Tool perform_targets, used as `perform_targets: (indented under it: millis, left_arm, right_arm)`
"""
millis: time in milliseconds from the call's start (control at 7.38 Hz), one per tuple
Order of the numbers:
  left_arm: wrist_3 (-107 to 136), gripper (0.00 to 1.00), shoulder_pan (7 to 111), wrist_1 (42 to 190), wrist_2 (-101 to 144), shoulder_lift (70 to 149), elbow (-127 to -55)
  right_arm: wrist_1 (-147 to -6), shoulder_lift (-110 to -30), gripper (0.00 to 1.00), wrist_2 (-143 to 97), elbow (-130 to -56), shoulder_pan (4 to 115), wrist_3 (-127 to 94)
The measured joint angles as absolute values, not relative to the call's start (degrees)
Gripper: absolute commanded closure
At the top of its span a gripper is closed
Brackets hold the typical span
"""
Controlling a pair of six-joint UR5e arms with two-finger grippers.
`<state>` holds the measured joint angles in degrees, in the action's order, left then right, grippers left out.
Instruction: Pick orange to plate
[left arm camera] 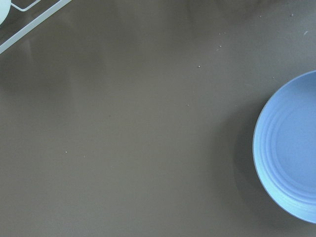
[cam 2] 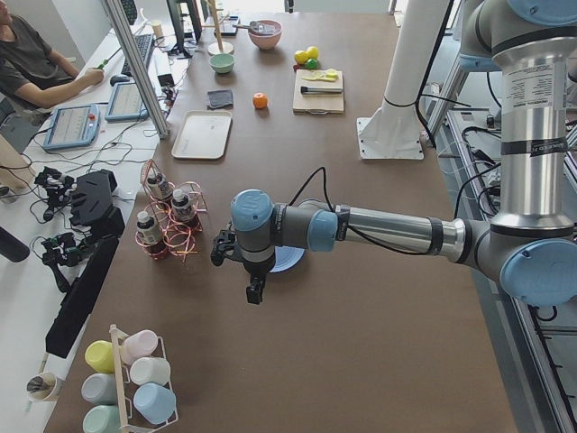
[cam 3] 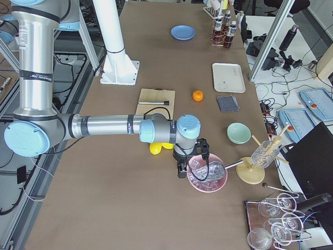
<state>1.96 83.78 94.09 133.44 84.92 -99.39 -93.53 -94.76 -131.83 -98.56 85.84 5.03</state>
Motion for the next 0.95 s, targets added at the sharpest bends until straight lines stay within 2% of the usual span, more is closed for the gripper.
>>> perform_targets:
  millis: [407,814,949]
  left_arm:
    - [21.88,0.03,73.70,117.14,133.14,85.59,-89.61]
    - [34.45,0.04,65.00,130.58,131.87,86.83,-84.30]
    - [35.85,0.13,63.21,132.41,131.18,87.27,-83.25]
  right_arm:
    - [-93.46,-94.27,0.00,-132.47,-98.75,84.09,4.83]
    - [-91.82,-94.23,0.00,-132.64,-98.52,83.06,4.65]
    - [-91.55,-94.27,0.00,-132.68,-98.48,82.85,4.60]
